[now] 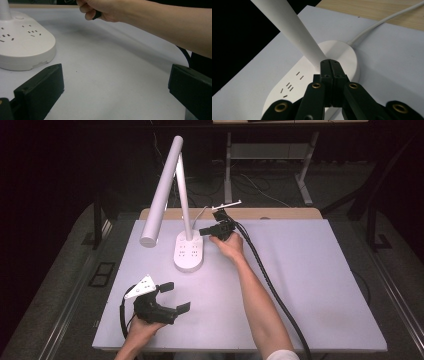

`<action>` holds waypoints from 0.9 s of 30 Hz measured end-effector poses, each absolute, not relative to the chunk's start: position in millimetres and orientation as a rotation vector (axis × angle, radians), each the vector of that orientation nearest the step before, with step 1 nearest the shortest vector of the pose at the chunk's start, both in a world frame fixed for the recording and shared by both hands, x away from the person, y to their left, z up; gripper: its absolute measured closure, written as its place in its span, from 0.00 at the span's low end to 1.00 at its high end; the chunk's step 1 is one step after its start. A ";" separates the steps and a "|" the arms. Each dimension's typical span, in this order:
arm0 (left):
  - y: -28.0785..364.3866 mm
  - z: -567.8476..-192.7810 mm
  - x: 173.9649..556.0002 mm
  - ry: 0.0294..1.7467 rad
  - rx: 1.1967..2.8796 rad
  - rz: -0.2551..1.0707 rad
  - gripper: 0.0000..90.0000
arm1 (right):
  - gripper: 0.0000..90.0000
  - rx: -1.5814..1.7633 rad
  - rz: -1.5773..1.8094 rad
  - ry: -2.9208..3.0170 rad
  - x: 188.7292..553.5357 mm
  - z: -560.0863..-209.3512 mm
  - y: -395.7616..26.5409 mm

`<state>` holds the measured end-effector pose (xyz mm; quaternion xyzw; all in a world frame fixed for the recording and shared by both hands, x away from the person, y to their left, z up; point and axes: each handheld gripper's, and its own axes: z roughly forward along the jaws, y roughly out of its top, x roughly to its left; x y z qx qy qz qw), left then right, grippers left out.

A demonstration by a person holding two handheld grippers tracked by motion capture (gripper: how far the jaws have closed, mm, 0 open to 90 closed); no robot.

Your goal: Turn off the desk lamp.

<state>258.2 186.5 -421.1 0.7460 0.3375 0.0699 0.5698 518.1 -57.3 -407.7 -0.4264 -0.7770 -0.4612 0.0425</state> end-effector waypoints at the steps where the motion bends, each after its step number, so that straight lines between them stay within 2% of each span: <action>1: 186.6 -421.0 258.3 0.791 1.752 0.164 0.00 | 1.00 -1.304 -1.411 -2.375 518.9 -411.1 -54.7; 27: 187.8 -421.2 260.0 0.795 1.748 0.163 0.00 | 1.00 -1.341 -1.373 -2.413 531.7 -432.5 -32.3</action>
